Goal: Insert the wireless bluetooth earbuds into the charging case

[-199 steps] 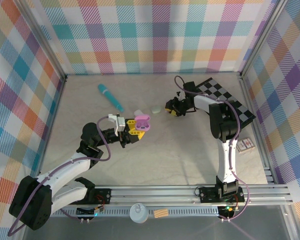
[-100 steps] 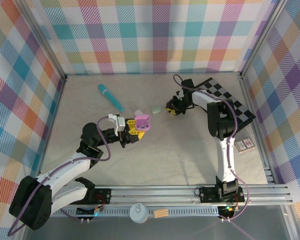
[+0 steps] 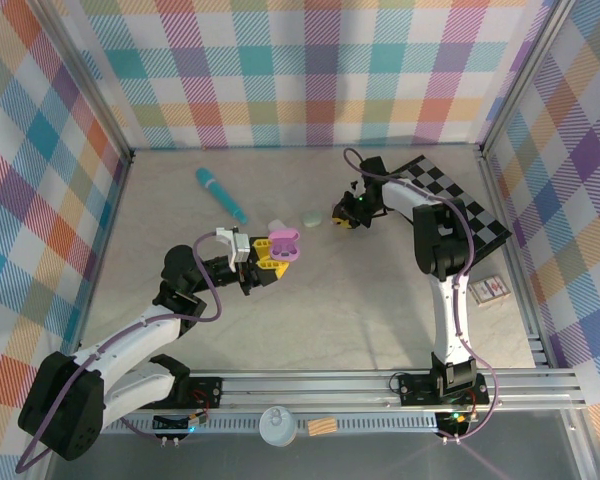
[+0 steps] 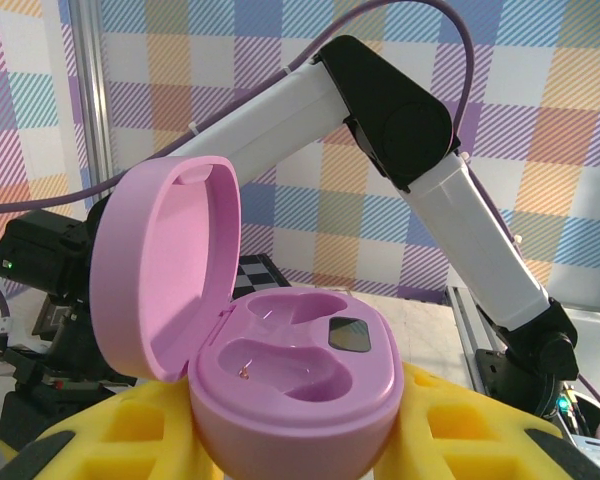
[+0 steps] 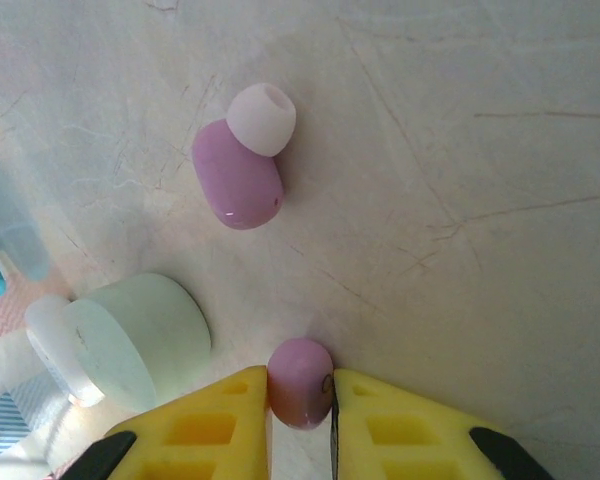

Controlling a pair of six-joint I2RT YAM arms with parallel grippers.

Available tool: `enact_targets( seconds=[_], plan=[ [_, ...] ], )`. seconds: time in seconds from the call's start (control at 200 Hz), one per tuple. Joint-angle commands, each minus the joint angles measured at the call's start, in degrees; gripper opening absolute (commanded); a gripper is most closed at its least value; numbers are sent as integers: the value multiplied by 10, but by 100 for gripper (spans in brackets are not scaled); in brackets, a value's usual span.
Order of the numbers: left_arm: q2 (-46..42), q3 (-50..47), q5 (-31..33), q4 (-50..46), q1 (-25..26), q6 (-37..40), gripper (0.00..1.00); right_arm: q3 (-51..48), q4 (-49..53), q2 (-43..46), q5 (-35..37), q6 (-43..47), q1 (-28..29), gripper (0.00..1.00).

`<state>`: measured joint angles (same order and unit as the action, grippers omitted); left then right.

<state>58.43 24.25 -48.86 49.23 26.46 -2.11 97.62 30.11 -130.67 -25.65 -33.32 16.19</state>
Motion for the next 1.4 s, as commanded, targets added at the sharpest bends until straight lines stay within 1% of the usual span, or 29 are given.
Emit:
enact_targets(
  seconds=[0.0, 0.13, 0.385, 0.49, 0.55, 0.65, 0.74, 0.825, 1.01, 1.225, 1.395],
  plan=[
    [-9, 7, -8, 15, -5, 6, 33, 1, 25, 19, 54, 28, 6, 20],
    [-5, 11, -11, 13, -5, 8, 33, -8, 58, 58, 99, 56, 12, 20],
    [7, 16, -16, 11, -4, 11, 33, -55, 146, 143, 228, 116, 42, 20],
    [11, 18, -13, 1, -4, 25, 33, -71, 178, 179, 288, 133, 59, 19],
    [12, 23, -7, -17, -1, 41, 32, -75, 195, 196, 311, 138, 69, 19],
    [17, 28, 3, -36, 6, 64, 32, -71, 229, 210, 359, 143, 88, 19],
    [26, 30, 5, -25, 9, 63, 32, -60, 263, 212, 401, 140, 105, 19],
    [33, 32, 7, -15, 10, 60, 32, -50, 290, 207, 427, 127, 117, 19],
    [55, 34, 16, -7, 12, 67, 32, -47, 303, 210, 445, 102, 131, 19],
    [89, 27, 67, 8, 16, 103, 32, -66, 286, 276, 398, 99, 141, 18],
    [144, 28, 93, 61, 24, 108, 32, -63, 296, 330, 374, 94, 168, 19]
  ],
)
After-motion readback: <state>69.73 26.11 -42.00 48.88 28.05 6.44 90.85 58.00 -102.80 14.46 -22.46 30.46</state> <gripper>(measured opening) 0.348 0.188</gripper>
